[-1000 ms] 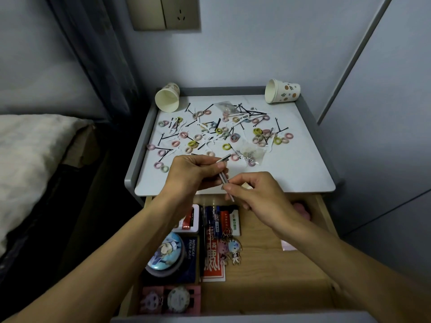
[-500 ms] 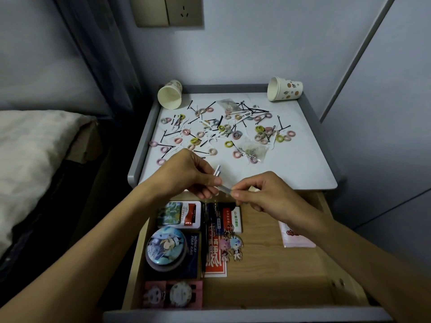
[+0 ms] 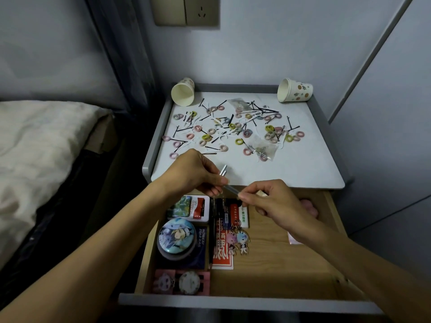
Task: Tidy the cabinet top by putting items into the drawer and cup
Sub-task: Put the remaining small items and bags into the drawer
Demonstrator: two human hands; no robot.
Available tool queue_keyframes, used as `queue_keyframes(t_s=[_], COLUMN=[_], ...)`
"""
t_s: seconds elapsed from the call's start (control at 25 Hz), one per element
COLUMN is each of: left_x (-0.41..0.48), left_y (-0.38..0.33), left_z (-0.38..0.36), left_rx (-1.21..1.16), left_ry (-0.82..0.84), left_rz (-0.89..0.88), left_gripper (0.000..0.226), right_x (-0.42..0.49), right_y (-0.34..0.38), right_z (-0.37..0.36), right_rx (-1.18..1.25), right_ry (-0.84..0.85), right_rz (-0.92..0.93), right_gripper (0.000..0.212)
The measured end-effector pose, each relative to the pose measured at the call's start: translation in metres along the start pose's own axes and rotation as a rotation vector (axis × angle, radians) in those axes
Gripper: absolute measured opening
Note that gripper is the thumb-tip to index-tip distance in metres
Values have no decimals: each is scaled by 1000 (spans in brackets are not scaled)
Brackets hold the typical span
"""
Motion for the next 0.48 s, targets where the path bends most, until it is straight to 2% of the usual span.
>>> queue_keyframes(t_s=[0.12, 0.24, 0.32, 0.4, 0.48], left_x=[-7, -16, -18, -22, -30], left_y=[12, 27, 35, 42, 44], left_z=[-2, -11, -17, -14, -4], left_rx=[26, 0, 55, 395, 898], left_ry=[25, 40, 26, -83, -307], left_rz=[6, 7, -5, -56, -76], left_gripper=[15, 14, 12, 10, 15], right_x=[-11, -25, -33, -40, -45], right_y=[1, -7, -21, -42, -66], right_z=[-6, -17, -23, -23, -15], right_rx=[-165, -266, -270, -245, -166], right_ry=[67, -23, -84, -108, -141], right_rz=[30, 53, 6, -128, -303], right_gripper=[9, 10, 10, 14, 17])
Point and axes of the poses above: each hand's wrist, its own x-axis towards the middle knuckle, its own z-axis out of the back of the hand, y = z × x, the point moved 2 cm from there along x, towards the middle knuckle, and after that the axes turned 2 degrees about -x, right-handed, at the moved point
